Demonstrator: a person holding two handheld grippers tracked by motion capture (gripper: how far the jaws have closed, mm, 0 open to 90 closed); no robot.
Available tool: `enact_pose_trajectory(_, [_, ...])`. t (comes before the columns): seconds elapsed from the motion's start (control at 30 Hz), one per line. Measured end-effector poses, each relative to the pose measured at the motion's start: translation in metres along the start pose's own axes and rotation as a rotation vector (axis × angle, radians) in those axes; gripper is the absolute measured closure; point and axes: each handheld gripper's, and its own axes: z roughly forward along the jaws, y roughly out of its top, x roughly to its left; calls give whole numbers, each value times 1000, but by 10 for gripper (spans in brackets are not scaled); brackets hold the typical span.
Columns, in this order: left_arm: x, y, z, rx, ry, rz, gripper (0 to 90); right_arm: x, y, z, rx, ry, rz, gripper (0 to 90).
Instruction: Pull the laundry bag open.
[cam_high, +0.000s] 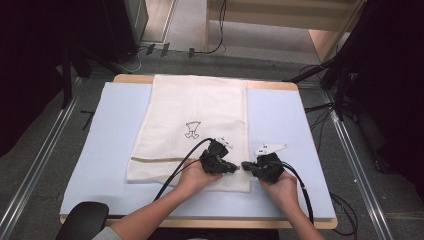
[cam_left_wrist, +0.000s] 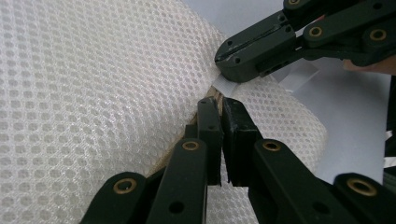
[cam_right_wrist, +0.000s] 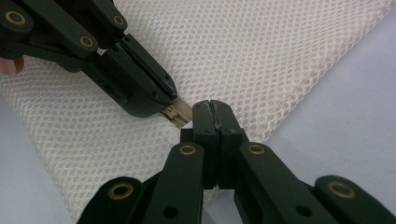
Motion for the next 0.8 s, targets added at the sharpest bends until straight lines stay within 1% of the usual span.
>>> enact_pose_trajectory(0.07, [0, 0, 0, 1, -3, 11, 883, 1, 0, 0, 2, -4, -2, 900])
enact_pose_trajectory(0.1, [1, 1, 0, 8, -8, 5, 885, 1, 0, 0, 2, -8, -5, 900])
enact_pose_trajectory(0.13, [3, 1, 0, 6, -21, -14, 887, 1, 0, 0, 3, -10, -4, 900])
enact_pose_trajectory(0.17, [7, 2, -1, 10, -47, -46, 887, 2, 0, 0, 4, -11, -3, 900])
enact_pose_trajectory(0.2, [9, 2, -1, 7, -63, -68, 888, 2, 0, 0, 4, -12, -9, 900])
enact_pose_trajectory(0.23, [12, 3, -1, 13, -77, -78, 888, 3, 0, 0, 4, -13, -12, 900])
enact_pose_trajectory(0.27, [13, 4, -2, 15, -86, -86, 888, 3, 0, 0, 3, -17, -28, 900])
enact_pose_trajectory(0.3, [15, 5, -3, 24, -95, -93, 888, 3, 0, 0, 2, -17, -36, 900])
enact_pose_trajectory(0.33, [16, 5, -4, 23, -99, -99, 889, 3, 0, 0, 0, -18, -39, 900])
enact_pose_trajectory(0.37, [18, 6, -6, 31, -107, -102, 889, 3, 0, 0, -1, -16, -38, 900])
enact_pose_trajectory(0.4, [20, 6, -8, 32, -101, -100, 889, 2, -1, 0, 0, -15, -33, 900])
enact_pose_trajectory(0.43, [23, 6, -10, 37, -109, -102, 889, 2, -1, 0, -4, -16, -31, 900])
enact_pose_trajectory(0.47, [25, 5, -13, 40, -103, -107, 889, 2, -2, 0, -7, -12, -31, 900])
enact_pose_trajectory(0.5, [28, 5, -16, 45, -108, -101, 889, 2, -2, 0, -8, -12, -34, 900])
enact_pose_trajectory(0.53, [30, 4, -19, 54, -111, -108, 889, 2, -2, 0, -10, -10, -34, 900])
enact_pose_trajectory(0.6, [33, 2, -24, 52, -113, -114, 888, 1, -2, 0, -9, -8, -31, 900])
enact_pose_trajectory(0.63, [35, 1, -27, 54, -109, -109, 889, 1, -2, 0, -7, -5, -27, 900])
enact_pose_trajectory(0.7, [37, -1, -32, 46, -118, -108, 888, 1, -2, 0, -9, -3, -25, 900])
enact_pose_trajectory(0.8, [38, -3, -36, 42, -121, -109, 888, 0, -2, 0, -10, 2, -18, 900])
